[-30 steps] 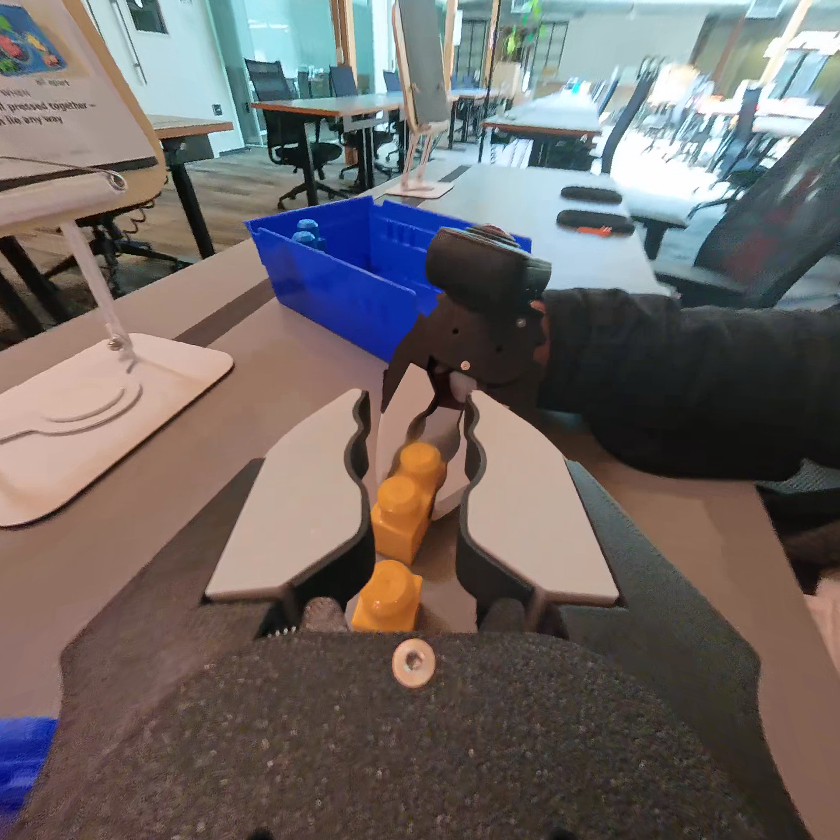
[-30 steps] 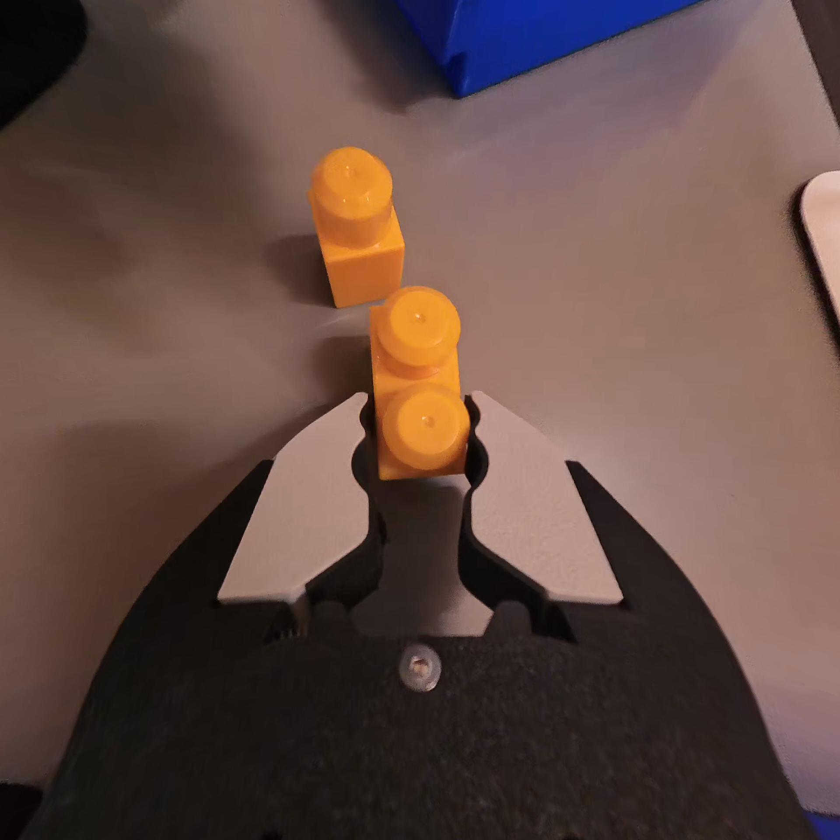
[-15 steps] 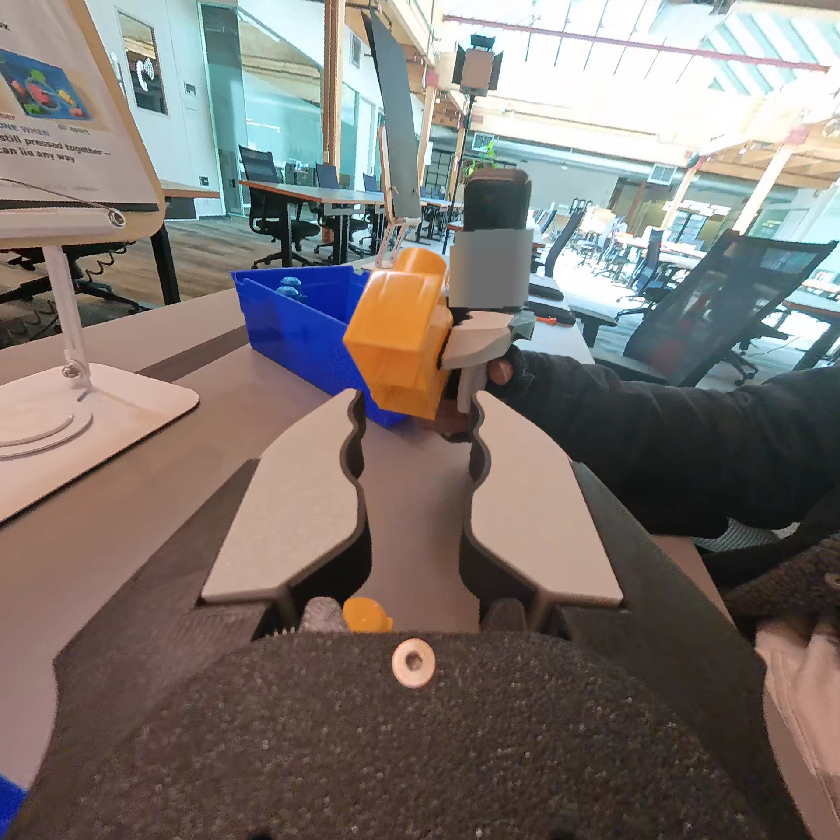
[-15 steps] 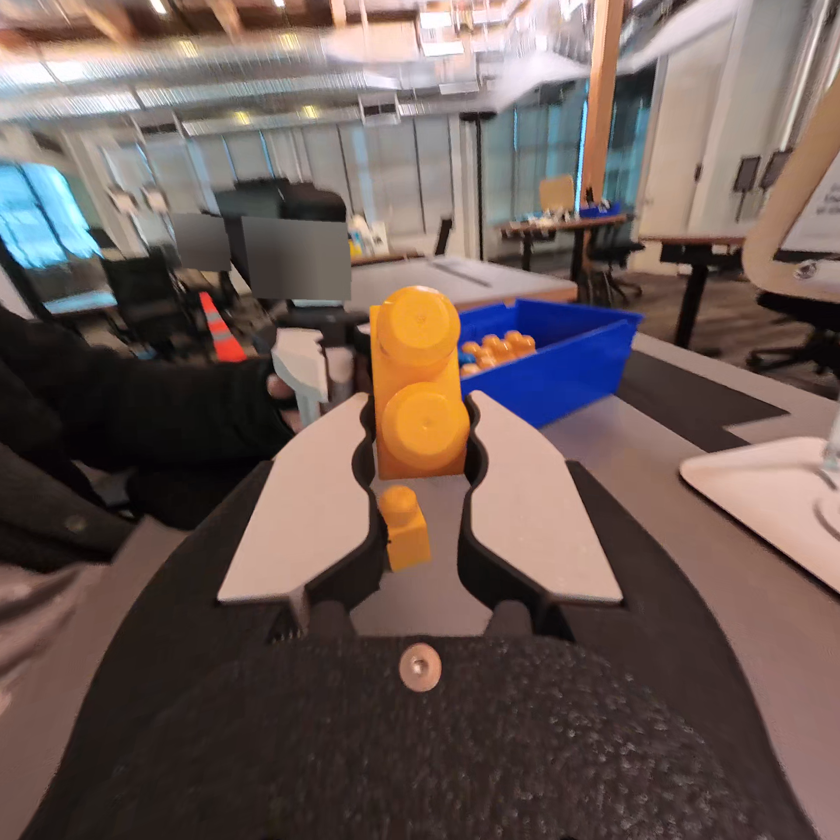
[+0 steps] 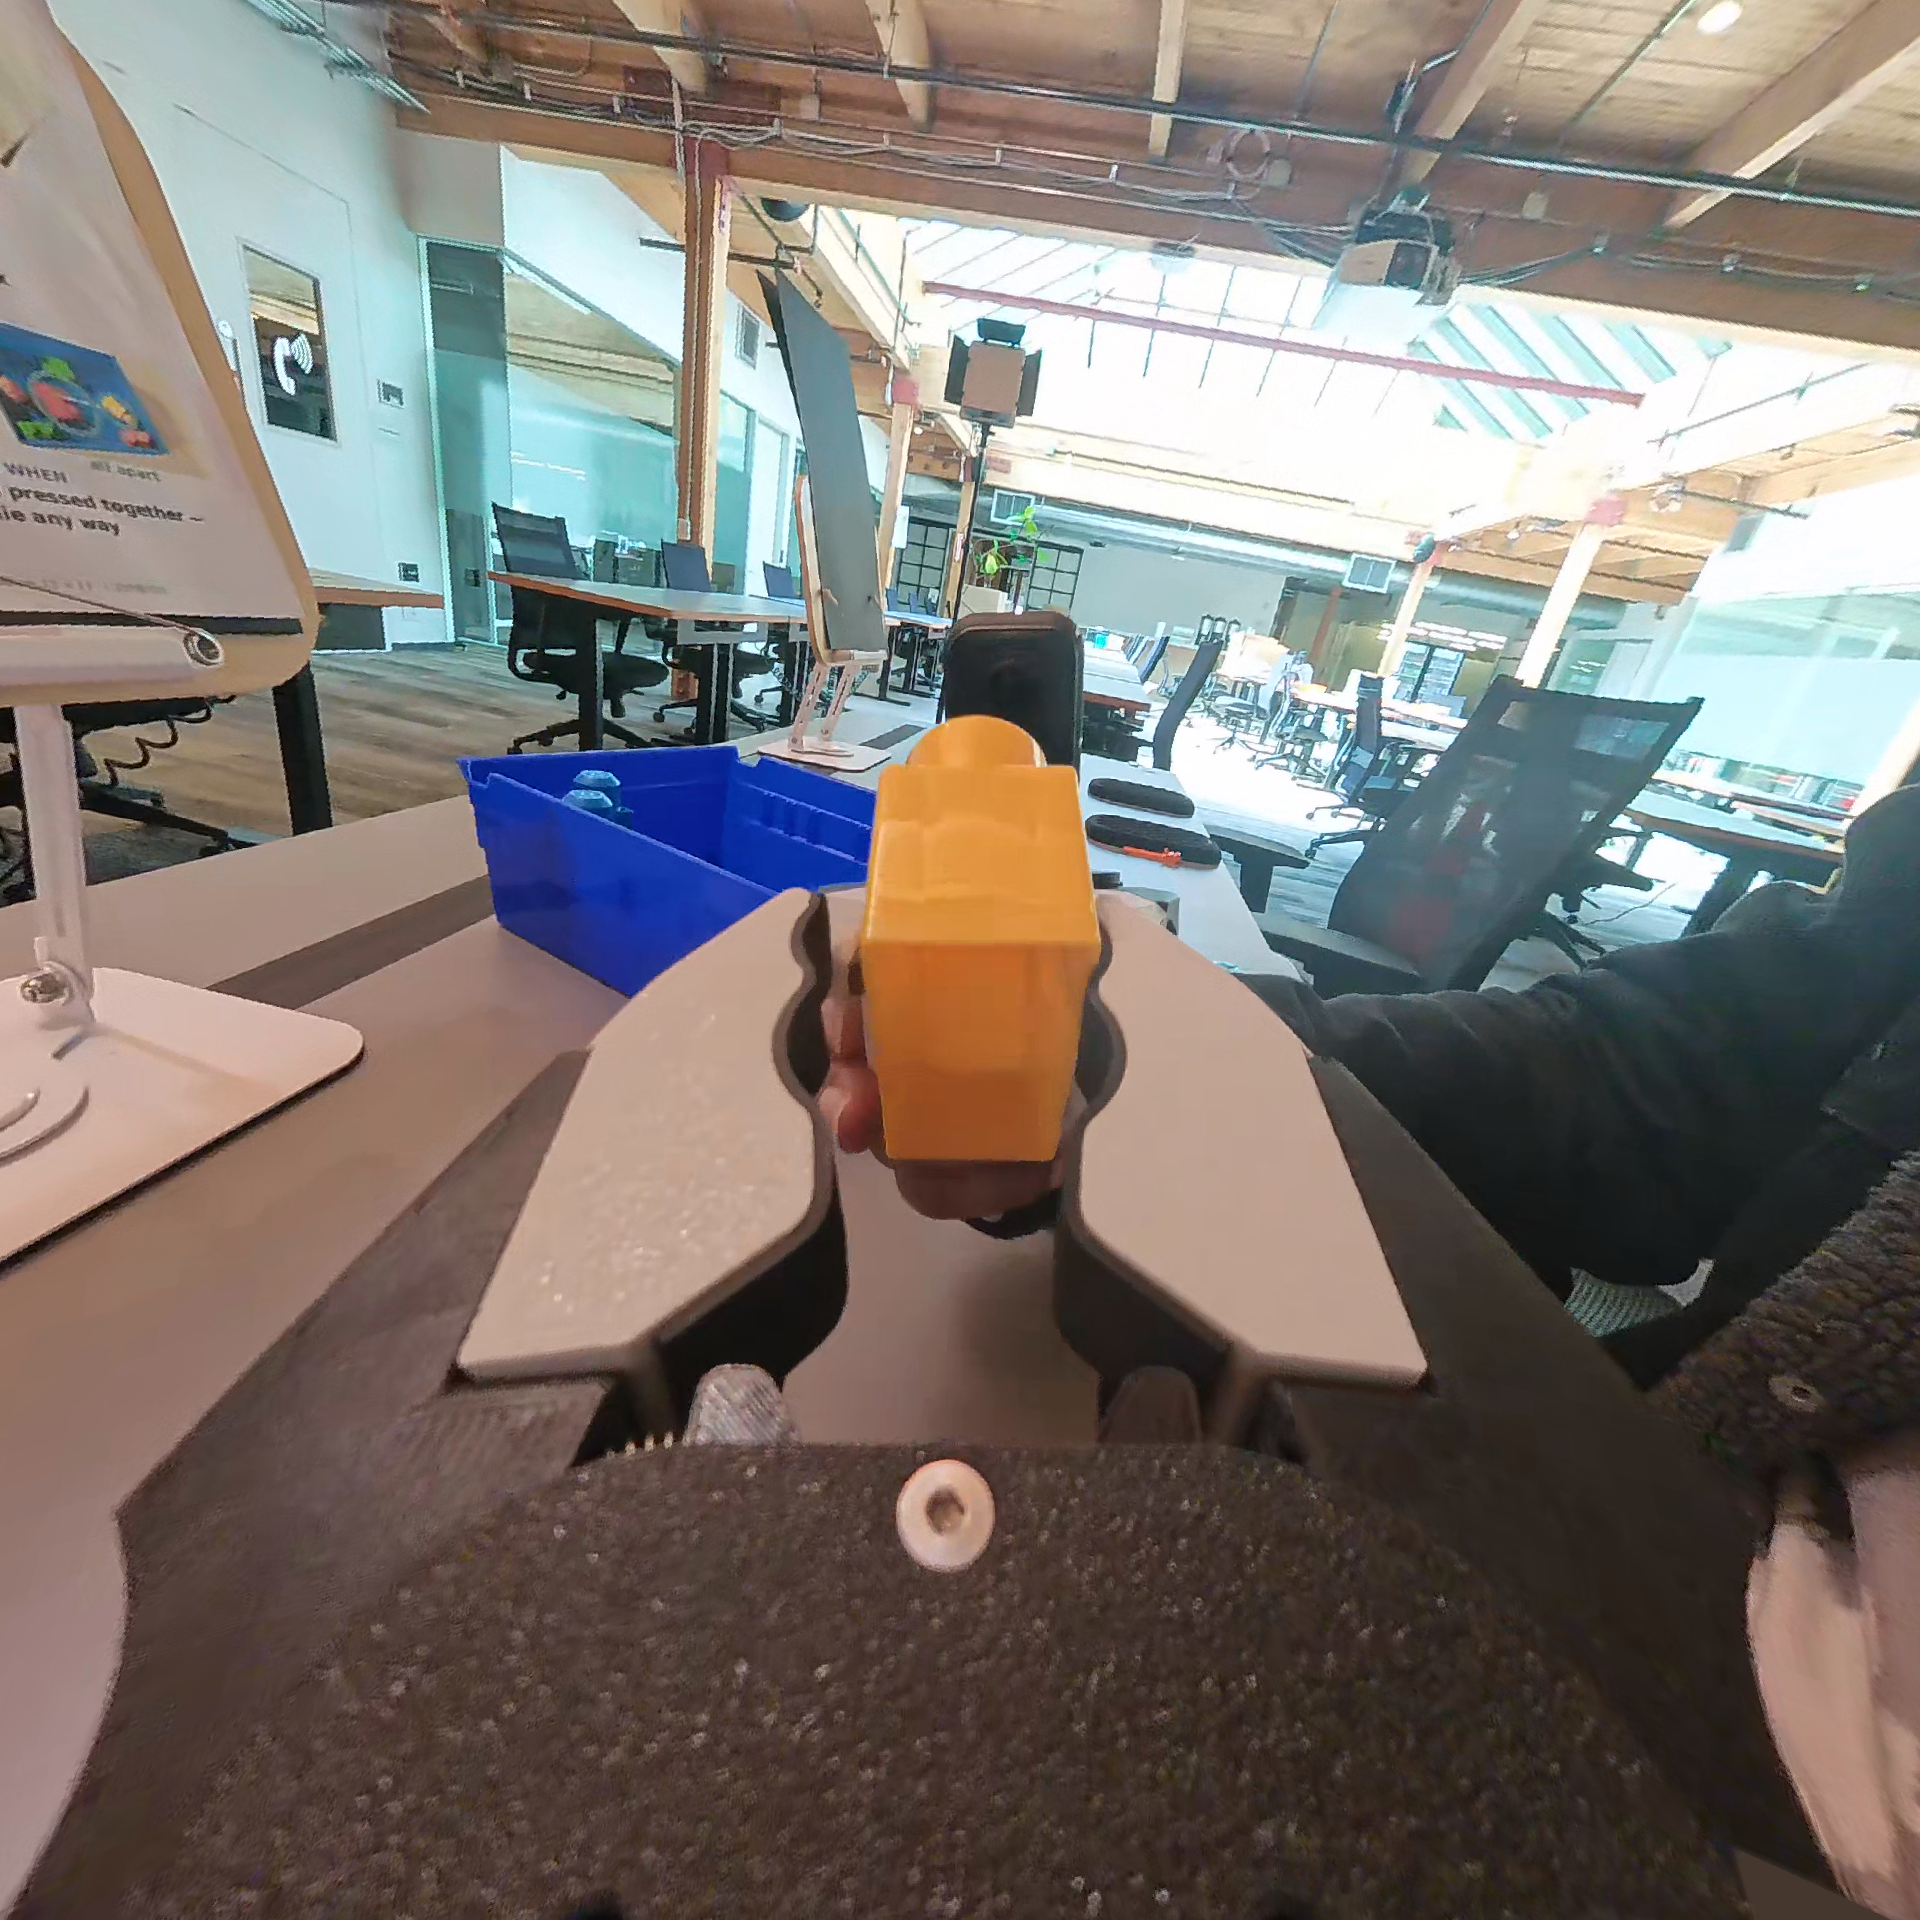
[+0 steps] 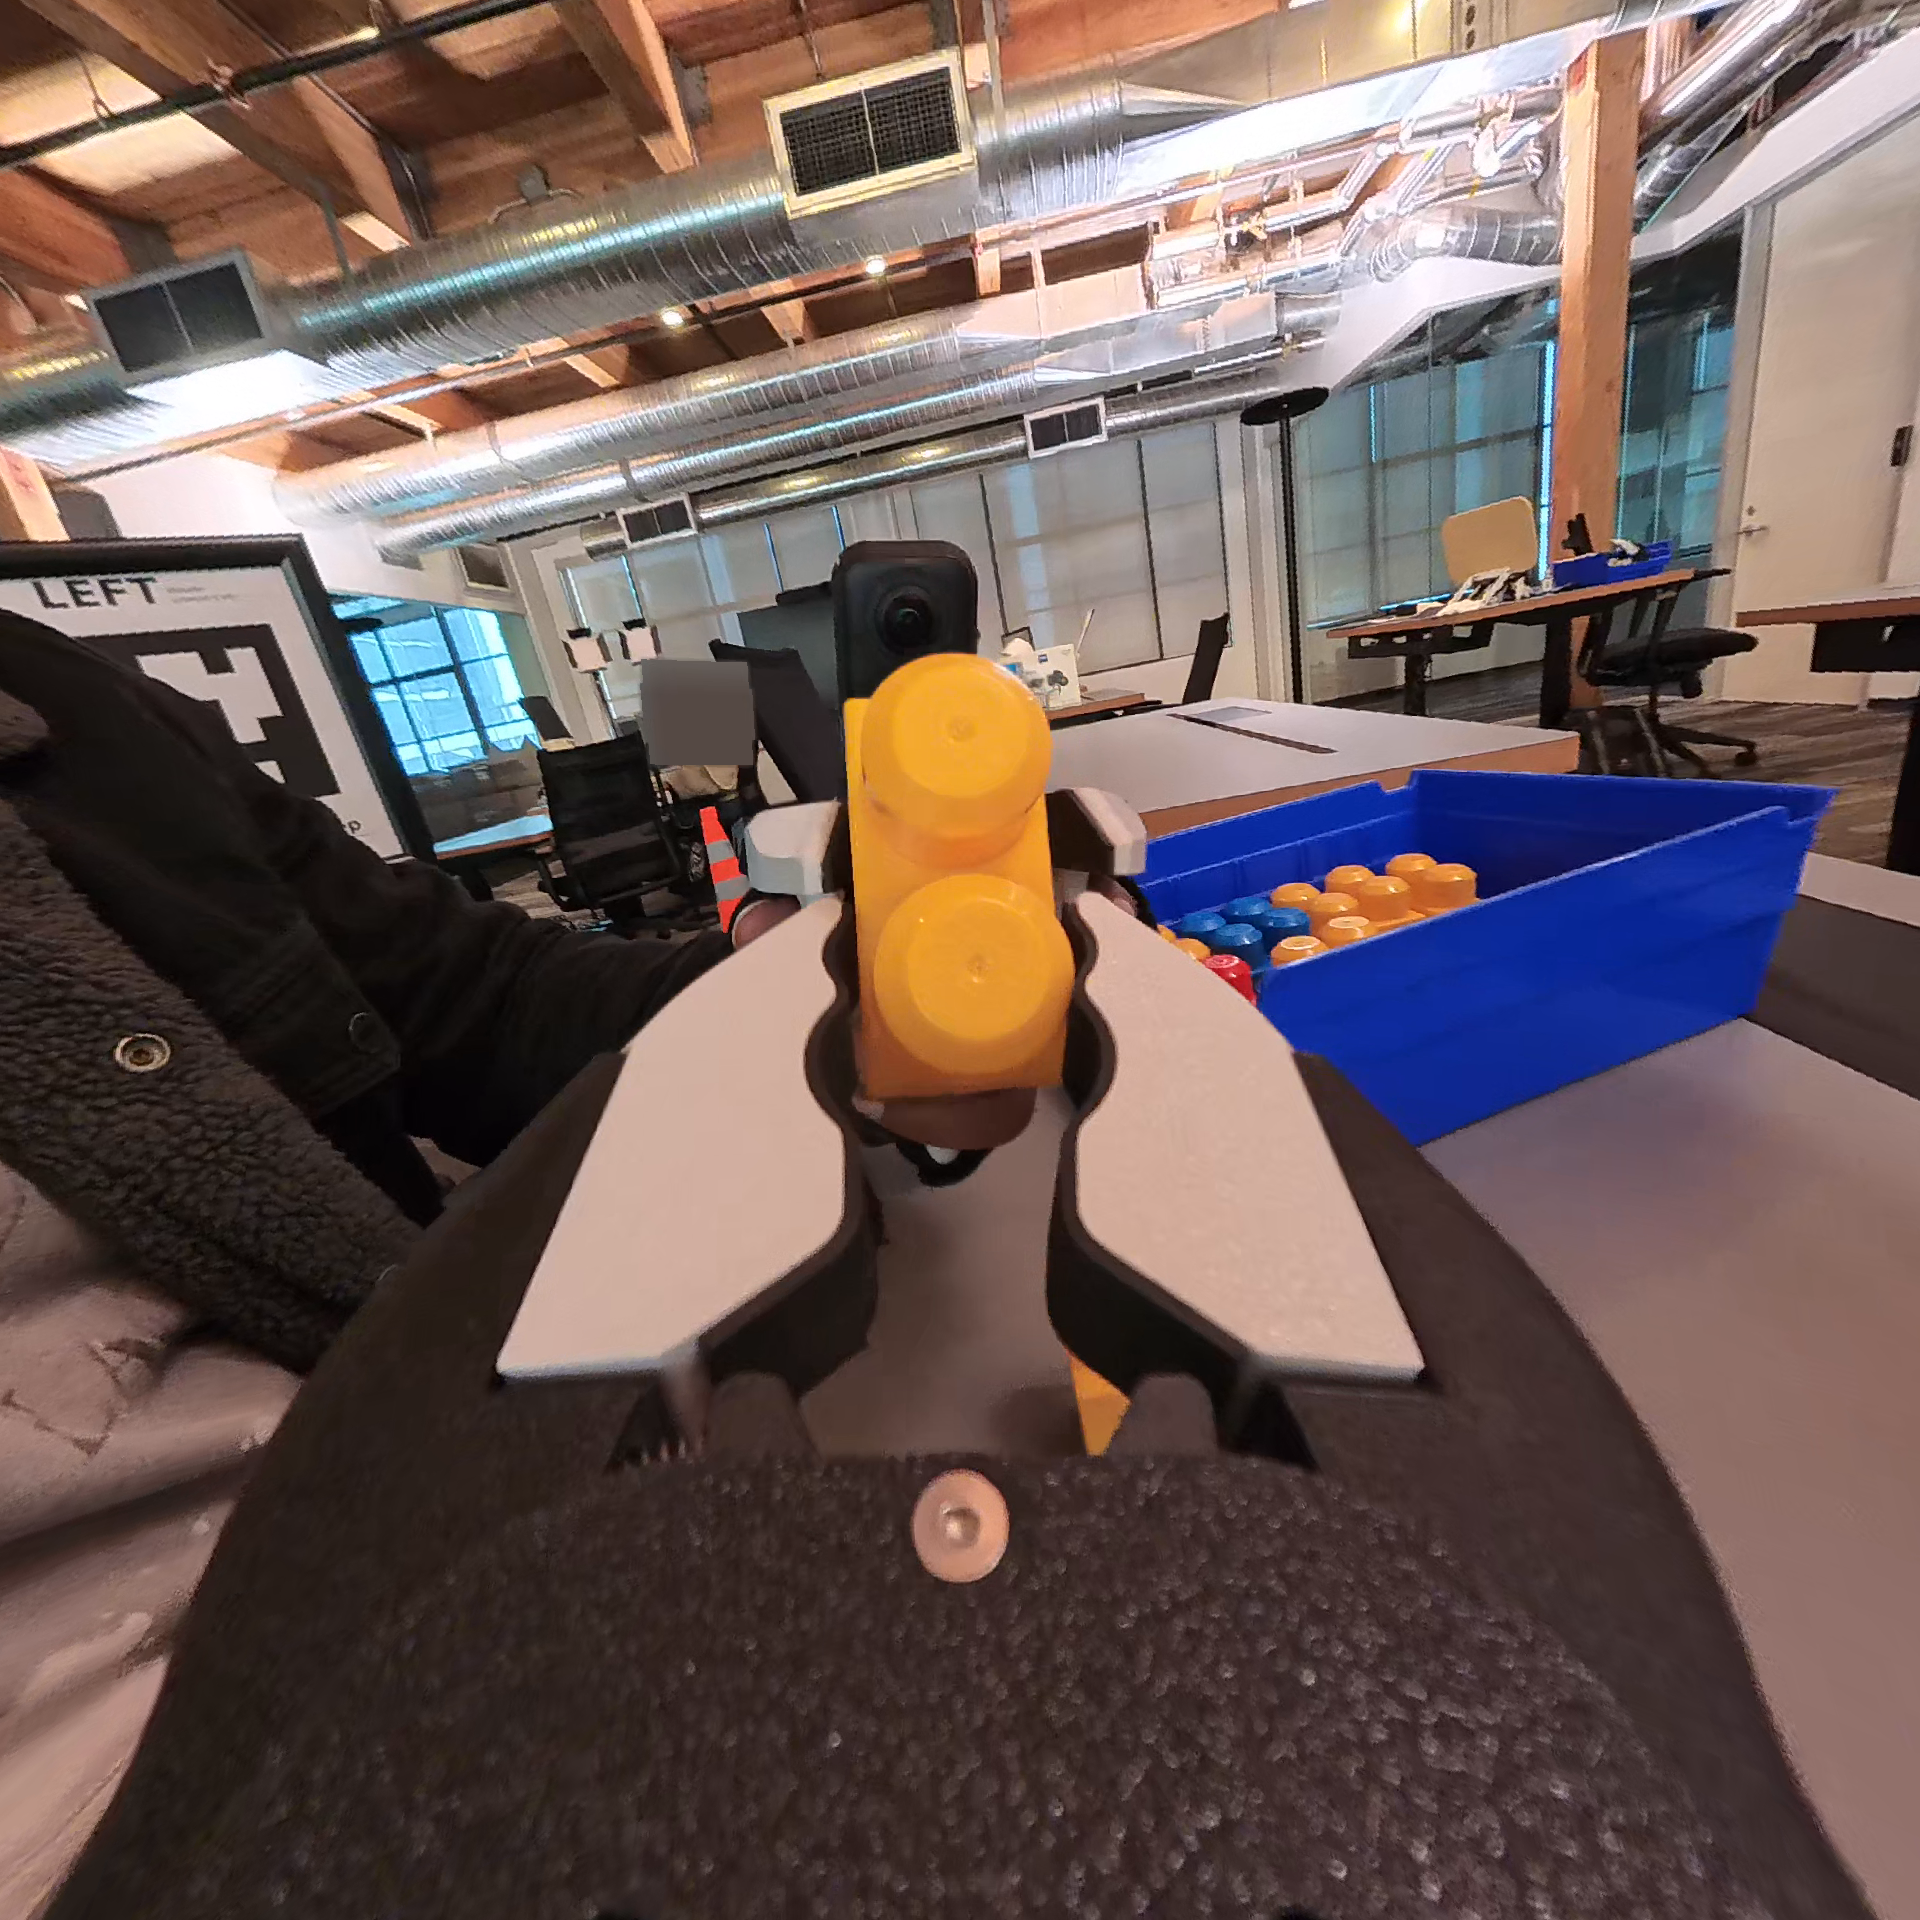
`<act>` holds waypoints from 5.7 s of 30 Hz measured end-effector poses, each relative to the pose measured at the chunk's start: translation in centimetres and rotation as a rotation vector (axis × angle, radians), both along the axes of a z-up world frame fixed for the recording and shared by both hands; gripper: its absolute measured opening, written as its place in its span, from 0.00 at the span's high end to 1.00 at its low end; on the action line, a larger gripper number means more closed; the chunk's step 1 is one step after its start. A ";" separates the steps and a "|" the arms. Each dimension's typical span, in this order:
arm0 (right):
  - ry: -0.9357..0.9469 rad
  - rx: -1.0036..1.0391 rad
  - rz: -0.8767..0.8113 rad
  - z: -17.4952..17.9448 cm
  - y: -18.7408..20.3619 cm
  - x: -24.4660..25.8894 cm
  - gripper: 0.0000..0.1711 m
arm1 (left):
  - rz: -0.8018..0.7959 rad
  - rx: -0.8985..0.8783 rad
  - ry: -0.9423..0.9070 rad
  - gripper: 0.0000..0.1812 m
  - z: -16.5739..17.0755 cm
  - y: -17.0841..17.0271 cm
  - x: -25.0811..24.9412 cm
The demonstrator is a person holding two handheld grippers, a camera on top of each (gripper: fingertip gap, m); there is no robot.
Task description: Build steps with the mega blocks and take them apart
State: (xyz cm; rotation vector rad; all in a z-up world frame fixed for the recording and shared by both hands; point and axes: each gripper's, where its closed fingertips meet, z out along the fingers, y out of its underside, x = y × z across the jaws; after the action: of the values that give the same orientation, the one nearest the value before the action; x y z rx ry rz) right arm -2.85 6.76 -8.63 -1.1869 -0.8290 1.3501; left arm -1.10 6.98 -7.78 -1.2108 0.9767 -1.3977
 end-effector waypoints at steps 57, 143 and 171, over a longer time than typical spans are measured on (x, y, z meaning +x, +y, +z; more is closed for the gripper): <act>0.287 -0.088 -0.135 3.5 2.9 4.9 0.80 | 0.008 -0.036 -0.034 0.80 -1.0 1.4 -2.1; -1.177 -0.020 -0.610 6.5 7.3 26.5 0.83 | 0.209 0.099 0.147 1.00 -4.1 3.8 -2.1; -1.754 -0.301 -0.340 -9.8 16.8 30.4 0.83 | 0.468 0.181 0.184 1.00 -4.9 6.7 -3.0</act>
State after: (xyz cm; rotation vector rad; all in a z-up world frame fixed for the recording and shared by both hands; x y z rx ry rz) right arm 27.52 23.52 -18.38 -2.5775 -1.4429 -0.1951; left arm -4.12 13.67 -12.68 -1.3407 0.8520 -0.8264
